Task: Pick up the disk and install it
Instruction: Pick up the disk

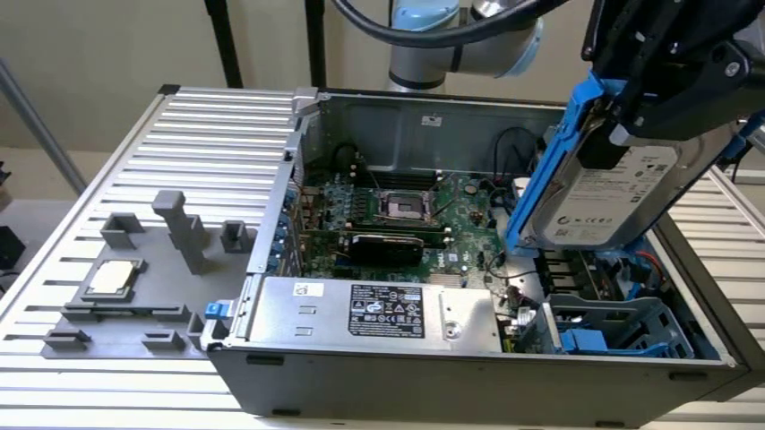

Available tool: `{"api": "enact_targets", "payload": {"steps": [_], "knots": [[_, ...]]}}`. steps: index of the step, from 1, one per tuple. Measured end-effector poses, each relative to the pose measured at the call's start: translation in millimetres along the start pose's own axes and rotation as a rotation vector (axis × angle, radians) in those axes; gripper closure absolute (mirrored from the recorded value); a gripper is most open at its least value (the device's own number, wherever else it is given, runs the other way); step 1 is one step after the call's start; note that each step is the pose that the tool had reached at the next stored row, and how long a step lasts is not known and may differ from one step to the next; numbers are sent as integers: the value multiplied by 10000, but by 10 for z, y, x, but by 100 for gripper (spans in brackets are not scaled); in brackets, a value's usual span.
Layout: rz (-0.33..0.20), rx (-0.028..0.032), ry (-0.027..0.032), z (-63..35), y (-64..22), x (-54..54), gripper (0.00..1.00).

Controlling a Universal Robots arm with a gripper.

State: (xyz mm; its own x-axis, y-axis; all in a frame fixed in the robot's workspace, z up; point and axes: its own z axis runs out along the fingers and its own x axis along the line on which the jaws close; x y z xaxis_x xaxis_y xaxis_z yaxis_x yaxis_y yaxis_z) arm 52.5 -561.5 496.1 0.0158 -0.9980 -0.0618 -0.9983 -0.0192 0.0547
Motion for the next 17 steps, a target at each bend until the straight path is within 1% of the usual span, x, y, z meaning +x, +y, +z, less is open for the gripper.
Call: {"api": "enact_targets", "payload": {"steps": [6,9,12,17], "knots": [[-1,0,1,-8,-96,154,67],[0,0,1,-10,-170,228,67],[-1,0,0,-15,-298,280,67],[0,0,0,-20,-523,306,67]]}}
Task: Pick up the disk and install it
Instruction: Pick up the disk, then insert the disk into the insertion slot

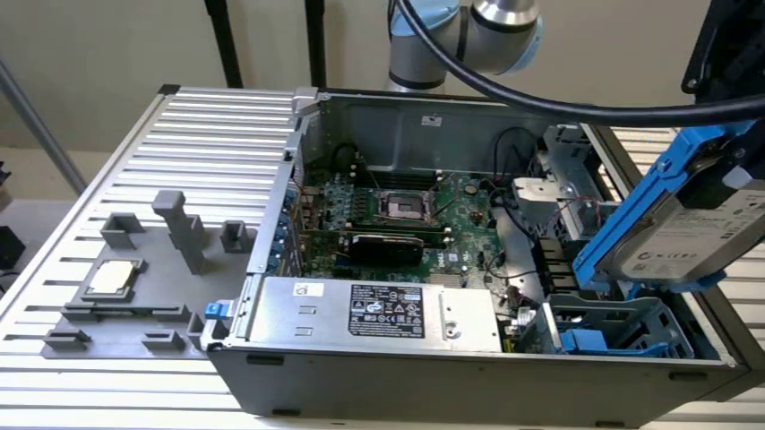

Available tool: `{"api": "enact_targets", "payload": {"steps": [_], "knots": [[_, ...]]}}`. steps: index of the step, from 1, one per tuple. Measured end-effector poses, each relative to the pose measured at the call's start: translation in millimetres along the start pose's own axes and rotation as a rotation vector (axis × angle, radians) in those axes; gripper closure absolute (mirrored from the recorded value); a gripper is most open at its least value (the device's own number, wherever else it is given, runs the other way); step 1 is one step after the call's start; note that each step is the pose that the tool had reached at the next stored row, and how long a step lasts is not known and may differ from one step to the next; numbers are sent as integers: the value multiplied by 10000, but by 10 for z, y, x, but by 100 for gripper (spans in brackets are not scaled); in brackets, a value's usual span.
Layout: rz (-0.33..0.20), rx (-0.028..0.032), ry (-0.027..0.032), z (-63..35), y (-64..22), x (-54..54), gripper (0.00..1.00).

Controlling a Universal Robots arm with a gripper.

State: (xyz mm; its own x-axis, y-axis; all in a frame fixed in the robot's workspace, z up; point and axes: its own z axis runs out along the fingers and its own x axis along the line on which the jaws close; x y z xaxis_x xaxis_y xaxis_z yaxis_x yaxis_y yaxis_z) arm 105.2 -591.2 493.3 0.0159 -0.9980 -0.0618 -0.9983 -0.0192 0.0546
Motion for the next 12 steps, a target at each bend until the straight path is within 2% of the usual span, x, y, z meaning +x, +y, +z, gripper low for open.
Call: {"api": "enact_targets", "payload": {"steps": [2,4,12], "knots": [[0,-1,0,0,-66,3,67],[0,0,-1,4,-88,3,67],[0,0,0,5,-89,4,67]]}}
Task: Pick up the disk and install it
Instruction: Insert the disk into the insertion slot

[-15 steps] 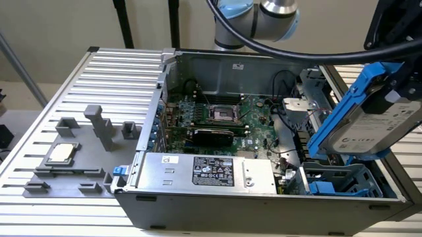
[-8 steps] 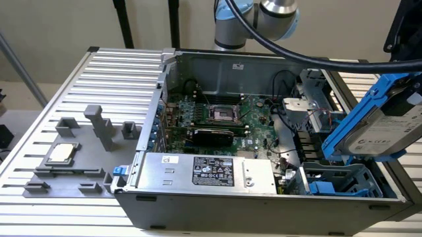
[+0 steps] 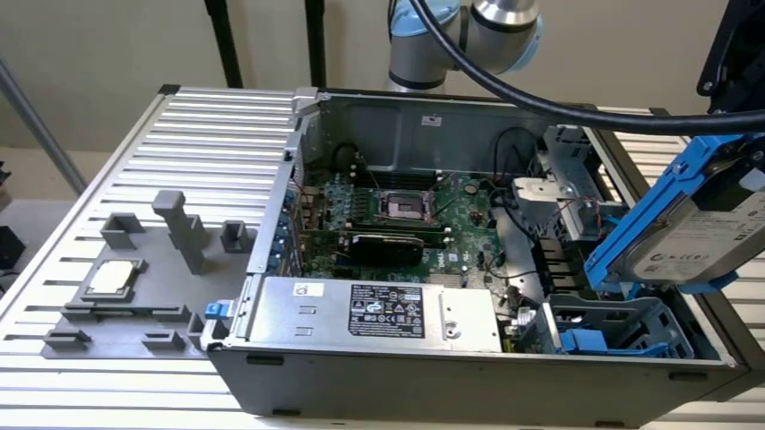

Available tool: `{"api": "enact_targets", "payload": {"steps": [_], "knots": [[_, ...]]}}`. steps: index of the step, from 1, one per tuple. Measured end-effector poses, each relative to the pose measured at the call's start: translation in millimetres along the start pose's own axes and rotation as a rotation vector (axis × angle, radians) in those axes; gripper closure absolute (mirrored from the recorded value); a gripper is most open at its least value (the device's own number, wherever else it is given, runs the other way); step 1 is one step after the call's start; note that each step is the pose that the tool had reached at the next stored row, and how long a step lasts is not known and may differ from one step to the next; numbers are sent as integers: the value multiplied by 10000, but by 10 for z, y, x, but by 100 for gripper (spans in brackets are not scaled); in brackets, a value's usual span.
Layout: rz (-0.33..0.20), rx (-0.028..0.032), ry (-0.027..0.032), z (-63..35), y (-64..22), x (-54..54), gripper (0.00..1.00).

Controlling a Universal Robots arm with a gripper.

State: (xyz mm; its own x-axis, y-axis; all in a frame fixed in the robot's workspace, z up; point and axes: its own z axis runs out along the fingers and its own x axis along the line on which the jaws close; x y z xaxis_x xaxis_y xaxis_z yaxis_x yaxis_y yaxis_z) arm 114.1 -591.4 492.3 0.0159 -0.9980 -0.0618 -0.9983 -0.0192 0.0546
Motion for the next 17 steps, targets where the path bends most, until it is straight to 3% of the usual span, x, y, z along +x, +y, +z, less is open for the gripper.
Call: {"api": "enact_targets", "payload": {"steps": [9,17], "knots": [[-2,24,4,13,12,0,67],[1,25,48,157,49,9,67]]}}
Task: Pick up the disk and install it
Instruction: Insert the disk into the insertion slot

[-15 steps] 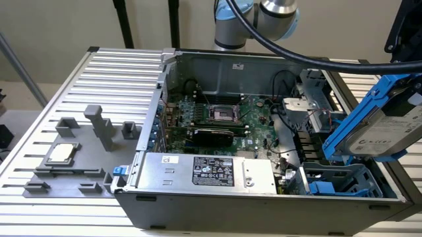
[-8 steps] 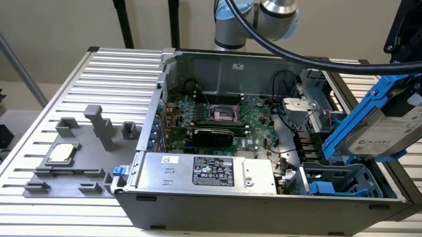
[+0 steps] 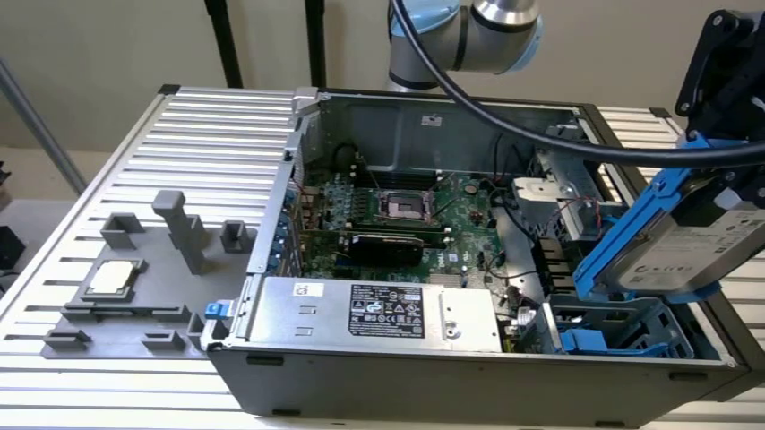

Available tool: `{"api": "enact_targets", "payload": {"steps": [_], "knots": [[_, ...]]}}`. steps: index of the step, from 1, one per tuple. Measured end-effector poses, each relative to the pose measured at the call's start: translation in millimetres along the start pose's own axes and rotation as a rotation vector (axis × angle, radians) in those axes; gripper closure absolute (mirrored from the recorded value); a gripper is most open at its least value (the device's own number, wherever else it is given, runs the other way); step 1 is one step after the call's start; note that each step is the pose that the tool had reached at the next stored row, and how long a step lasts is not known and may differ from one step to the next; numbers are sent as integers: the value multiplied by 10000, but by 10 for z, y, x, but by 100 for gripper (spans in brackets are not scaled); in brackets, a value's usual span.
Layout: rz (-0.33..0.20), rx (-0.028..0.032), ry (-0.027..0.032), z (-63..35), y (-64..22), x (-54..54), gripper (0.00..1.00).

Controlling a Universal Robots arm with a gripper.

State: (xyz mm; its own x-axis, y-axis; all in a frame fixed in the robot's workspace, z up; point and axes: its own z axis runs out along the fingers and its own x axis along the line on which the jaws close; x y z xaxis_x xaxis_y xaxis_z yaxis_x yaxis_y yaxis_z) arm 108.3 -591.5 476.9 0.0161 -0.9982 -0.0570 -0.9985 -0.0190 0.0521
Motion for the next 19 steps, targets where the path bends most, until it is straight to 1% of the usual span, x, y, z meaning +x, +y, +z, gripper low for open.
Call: {"api": "enact_targets", "payload": {"steps": [10,15,19], "knots": [[-9,-1,6,181,3,9,67],[-12,-1,19,271,-2,15,67],[-9,-4,25,317,-7,18,67]]}}
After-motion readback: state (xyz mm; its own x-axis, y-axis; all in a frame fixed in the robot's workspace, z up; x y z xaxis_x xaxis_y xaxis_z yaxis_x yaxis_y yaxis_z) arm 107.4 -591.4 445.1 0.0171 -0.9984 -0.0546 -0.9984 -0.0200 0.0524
